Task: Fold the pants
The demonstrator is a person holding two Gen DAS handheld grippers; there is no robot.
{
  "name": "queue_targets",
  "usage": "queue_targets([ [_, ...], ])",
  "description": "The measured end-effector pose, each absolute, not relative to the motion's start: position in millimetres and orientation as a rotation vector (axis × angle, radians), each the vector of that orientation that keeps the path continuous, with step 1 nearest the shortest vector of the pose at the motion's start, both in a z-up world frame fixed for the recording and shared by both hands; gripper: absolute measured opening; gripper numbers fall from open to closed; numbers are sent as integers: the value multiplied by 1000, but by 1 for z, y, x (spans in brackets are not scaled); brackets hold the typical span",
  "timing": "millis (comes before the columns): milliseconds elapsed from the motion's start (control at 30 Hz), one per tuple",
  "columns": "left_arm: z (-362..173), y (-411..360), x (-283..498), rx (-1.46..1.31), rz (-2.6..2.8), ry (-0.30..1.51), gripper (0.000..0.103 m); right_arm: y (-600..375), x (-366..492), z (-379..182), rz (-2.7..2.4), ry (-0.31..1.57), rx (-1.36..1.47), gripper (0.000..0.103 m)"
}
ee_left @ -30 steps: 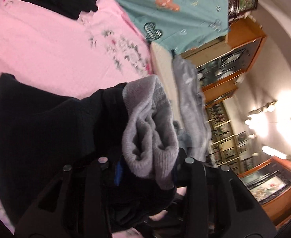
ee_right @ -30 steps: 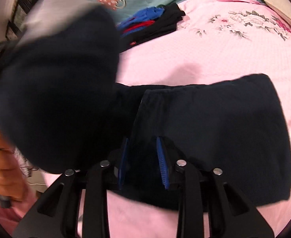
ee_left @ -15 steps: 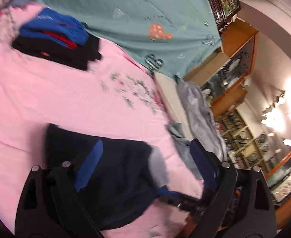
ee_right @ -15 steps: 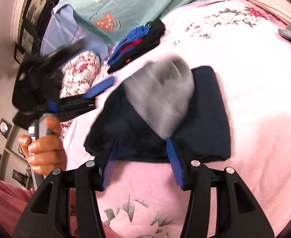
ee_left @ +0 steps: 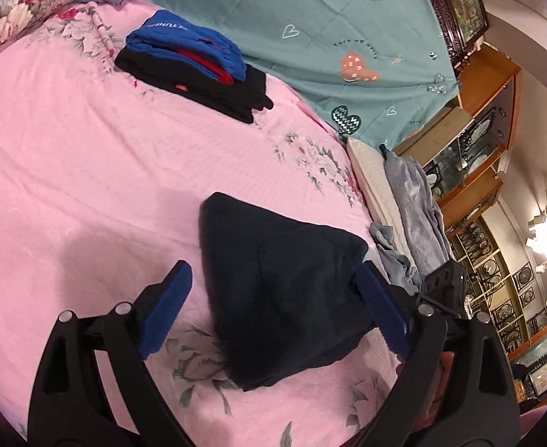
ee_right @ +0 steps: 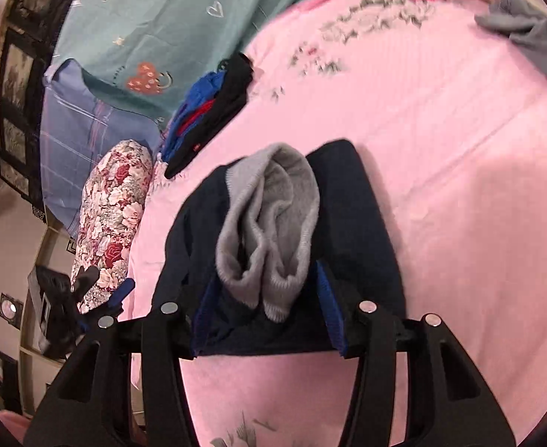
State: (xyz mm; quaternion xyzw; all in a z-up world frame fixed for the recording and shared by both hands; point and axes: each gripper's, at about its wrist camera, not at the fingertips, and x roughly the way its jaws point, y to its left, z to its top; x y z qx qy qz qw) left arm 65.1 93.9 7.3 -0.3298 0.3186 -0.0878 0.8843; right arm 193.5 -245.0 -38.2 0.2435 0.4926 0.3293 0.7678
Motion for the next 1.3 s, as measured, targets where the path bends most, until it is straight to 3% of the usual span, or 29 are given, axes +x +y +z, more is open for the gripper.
queue_targets([
  [133, 13, 89, 60, -639, -186, 654, 92, -226, 203, -31, 734, 1016, 468, 51],
  [267, 16, 92, 54, -653, -194, 639, 92, -203, 204, -13, 719, 955, 327, 28],
  [400, 20, 89, 53, -633, -190, 633, 92, -210, 199, 23, 849, 851, 364, 22],
  [533, 15, 79, 59, -613, -206, 660, 92, -239, 197, 29, 820, 797, 419, 22],
  [667, 15, 70, 63, -569, -214, 676, 92, -264, 216, -28, 682, 948, 515, 22],
  [767, 13, 63, 70, -506, -153, 713, 92, -273, 216, -47, 667, 960, 556, 22],
  [1033, -8, 53, 87, -388, 2, 842, 93, -274, 216, -49, 659, 962, 566, 23],
  [1300, -19, 52, 93, -357, 18, 898, 93, -285, 210, -45, 612, 964, 577, 33],
])
